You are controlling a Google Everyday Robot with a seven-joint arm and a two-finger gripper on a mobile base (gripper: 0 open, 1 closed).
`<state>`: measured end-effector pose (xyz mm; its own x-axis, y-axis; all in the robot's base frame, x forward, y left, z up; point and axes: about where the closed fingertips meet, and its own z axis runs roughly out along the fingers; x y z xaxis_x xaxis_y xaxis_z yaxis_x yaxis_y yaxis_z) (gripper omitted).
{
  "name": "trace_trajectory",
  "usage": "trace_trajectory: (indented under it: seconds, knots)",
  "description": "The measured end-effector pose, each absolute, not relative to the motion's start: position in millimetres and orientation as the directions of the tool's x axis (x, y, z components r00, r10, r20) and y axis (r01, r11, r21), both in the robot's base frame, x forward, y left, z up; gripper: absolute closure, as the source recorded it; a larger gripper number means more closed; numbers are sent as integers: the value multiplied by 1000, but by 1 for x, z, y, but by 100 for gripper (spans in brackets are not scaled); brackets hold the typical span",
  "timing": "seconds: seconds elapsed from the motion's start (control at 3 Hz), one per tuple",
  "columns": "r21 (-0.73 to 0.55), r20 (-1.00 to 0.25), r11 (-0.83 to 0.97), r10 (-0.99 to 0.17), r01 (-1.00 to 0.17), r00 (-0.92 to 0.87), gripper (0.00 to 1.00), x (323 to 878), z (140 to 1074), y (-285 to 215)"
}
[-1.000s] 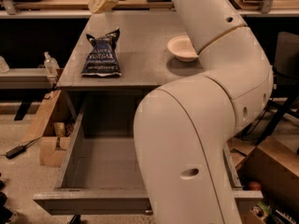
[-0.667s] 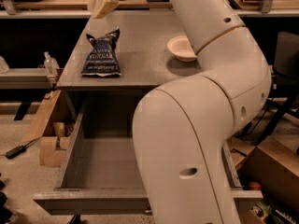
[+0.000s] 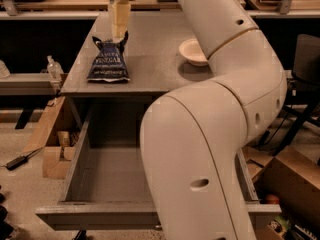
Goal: Pick blue chip bag from top drawer and place on counter
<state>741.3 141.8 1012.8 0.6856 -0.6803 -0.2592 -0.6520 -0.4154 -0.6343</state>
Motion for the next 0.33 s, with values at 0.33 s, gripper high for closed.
trace_trajectory:
  seconds: [0.33]
  knots:
    - [-634, -259, -415, -680, -652, 686, 0, 741, 1013, 142]
